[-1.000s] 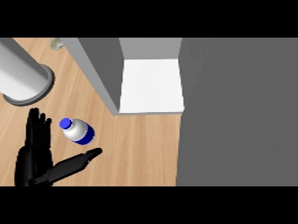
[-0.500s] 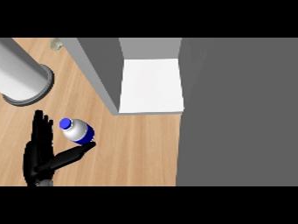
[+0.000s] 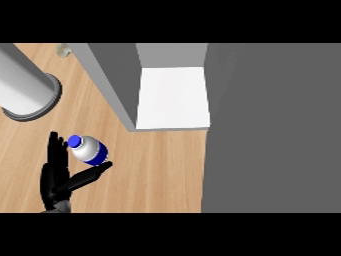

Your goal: Pick up the bottled water, place it into the cabinet and close the cabinet

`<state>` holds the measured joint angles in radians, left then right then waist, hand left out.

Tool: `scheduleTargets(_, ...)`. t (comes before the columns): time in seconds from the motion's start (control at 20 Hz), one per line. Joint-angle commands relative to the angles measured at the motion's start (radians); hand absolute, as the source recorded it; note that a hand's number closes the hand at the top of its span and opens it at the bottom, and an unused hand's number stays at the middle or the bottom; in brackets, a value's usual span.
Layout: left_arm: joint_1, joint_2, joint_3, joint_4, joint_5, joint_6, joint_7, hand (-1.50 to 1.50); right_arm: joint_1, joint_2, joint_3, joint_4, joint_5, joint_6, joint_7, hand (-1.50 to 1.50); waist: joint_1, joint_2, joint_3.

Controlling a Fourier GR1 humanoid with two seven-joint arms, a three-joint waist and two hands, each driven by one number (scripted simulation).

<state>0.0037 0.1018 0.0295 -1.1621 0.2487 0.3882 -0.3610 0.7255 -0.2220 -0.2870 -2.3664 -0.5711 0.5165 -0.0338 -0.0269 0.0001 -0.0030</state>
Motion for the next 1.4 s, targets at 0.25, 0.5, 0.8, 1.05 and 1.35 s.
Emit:
scheduleTargets(0.25,-0.071,-0.026,0.116,0.269,0.114,-0.216,-0.244,-1.5,0.066,-0.035,-0.06,-0.137,-0.201,-0.009,0.032,-1.5,0.004,0.001,0.0)
scheduleTargets(0.5,-0.113,-0.035,0.114,0.364,0.117,-0.306,-0.31,-1.5,0.079,-0.03,-0.048,-0.174,-0.196,-0.036,0.042,-1.5,0.007,0.0,0.001)
scheduleTargets(0.8,-0.188,-0.037,0.176,0.467,0.18,-0.4,-0.364,1.5,0.174,0.024,-0.023,-0.204,-0.159,0.003,-0.025,-1.5,-0.007,-0.002,0.0)
scheduleTargets(1.05,-0.249,-0.06,0.208,0.547,0.22,-0.487,-0.428,1.5,0.127,-0.06,-0.074,-0.194,-0.213,-0.025,0.008,-1.5,-0.002,0.001,-0.001)
scheduleTargets(1.35,-0.23,-0.065,0.177,0.526,0.177,-0.476,-0.49,1.5,0.178,-0.051,-0.11,-0.235,-0.231,-0.039,0.011,-1.5,0.006,-0.003,0.001)
